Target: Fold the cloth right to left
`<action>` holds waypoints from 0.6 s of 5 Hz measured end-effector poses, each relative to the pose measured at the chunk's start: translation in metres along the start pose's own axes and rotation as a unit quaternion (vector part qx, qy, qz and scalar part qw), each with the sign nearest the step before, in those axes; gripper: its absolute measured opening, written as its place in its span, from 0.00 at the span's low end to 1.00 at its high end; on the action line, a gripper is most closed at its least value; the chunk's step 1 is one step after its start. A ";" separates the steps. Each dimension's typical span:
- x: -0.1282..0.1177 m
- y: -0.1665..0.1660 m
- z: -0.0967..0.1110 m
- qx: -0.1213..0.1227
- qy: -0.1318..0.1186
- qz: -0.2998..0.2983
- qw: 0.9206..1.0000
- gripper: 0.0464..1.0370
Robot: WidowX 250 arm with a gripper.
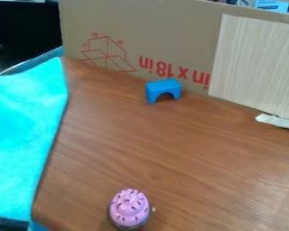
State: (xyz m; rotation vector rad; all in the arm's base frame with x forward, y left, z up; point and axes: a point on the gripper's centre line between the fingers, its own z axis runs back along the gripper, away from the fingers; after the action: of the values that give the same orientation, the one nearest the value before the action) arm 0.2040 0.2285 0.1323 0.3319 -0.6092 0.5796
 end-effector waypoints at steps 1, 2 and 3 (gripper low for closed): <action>0.008 0.007 0.005 0.005 0.004 -0.003 1.000 0.01; 0.017 0.018 0.008 0.013 0.015 0.003 1.000 0.03; 0.015 0.025 0.005 0.028 0.049 0.015 0.998 0.19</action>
State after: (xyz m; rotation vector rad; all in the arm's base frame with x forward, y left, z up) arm 0.1973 0.2524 0.1486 0.3449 -0.5042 0.6378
